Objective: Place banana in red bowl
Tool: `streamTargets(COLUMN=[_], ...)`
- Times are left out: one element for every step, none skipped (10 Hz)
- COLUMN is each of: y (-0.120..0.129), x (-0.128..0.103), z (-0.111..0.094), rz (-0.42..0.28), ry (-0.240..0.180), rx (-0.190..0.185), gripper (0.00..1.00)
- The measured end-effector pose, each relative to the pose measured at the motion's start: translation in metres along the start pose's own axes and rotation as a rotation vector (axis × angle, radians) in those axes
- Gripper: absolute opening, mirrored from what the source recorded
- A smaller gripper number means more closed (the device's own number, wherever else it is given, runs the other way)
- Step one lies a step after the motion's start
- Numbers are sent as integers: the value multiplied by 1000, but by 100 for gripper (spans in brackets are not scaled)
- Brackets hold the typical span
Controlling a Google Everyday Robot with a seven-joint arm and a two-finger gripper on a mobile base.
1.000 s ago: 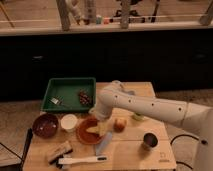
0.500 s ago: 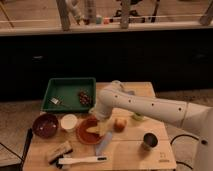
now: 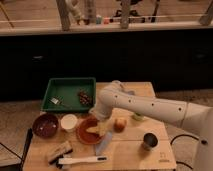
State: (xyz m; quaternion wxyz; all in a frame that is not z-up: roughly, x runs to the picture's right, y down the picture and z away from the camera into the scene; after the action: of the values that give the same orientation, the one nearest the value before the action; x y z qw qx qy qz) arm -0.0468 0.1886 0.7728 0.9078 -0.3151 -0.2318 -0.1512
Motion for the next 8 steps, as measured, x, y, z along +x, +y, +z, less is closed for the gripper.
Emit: streamTargets(y=[0, 0, 0, 0, 0, 0, 0, 0], x=[0, 0, 0, 0, 0, 0, 0, 0], z=[0, 0, 0, 0, 0, 0, 0, 0], rz=[0, 0, 0, 0, 0, 0, 0, 0], ry=[0, 0, 0, 0, 0, 0, 0, 0], rx=[0, 0, 0, 0, 0, 0, 0, 0], gripper=[80, 80, 80, 80, 80, 80, 80, 80])
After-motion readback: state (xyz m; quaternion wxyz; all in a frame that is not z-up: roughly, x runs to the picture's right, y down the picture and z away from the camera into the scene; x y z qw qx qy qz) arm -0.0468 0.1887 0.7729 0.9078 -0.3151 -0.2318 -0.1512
